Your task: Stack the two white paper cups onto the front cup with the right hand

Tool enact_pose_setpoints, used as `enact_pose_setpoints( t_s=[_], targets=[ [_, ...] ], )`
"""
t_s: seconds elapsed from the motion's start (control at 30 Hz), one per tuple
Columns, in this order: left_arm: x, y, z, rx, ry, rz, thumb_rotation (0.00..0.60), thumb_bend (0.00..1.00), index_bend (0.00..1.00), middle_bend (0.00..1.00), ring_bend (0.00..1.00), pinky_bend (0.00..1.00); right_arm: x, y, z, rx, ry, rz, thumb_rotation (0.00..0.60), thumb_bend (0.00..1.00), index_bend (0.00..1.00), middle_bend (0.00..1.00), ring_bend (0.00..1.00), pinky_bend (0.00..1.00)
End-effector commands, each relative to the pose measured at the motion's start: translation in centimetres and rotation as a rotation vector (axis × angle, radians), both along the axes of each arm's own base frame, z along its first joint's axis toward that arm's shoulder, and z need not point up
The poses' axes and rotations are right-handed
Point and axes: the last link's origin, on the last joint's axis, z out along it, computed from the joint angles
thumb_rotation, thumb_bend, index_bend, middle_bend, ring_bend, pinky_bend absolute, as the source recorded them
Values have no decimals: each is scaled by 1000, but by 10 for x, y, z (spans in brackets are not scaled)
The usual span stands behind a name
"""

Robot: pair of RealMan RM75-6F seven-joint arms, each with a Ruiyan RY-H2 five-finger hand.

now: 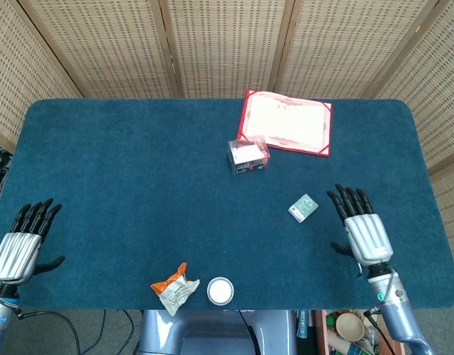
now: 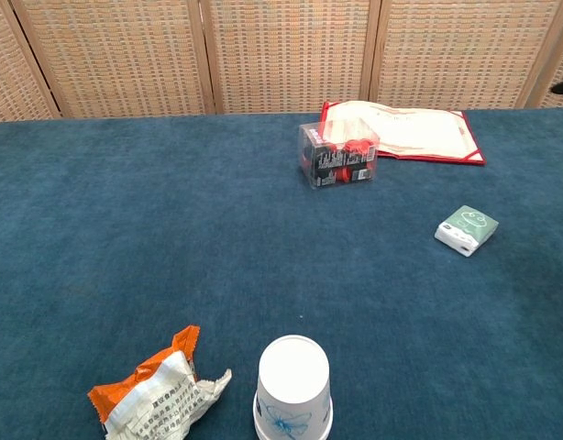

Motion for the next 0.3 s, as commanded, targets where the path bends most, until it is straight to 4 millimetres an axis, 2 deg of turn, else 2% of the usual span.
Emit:
enact_pose_setpoints(
  t_s=[0.03, 0.1, 0.3],
  targets=[
    [-1, 2, -2, 2, 6, 0, 600, 166, 0, 0, 0, 0, -27, 20, 7, -16, -3, -42, 600, 65, 0, 0, 0, 0],
    [-1, 2, -3, 5, 5, -2, 600, 166, 0, 0, 0, 0, -39, 31, 10, -39, -20, -57, 600, 65, 0, 0, 0, 0],
    [-1, 2, -4, 13, 6, -5, 600, 166, 0, 0, 0, 0, -51, 49, 12, -48, -37, -69, 600, 65, 0, 0, 0, 0]
  ],
)
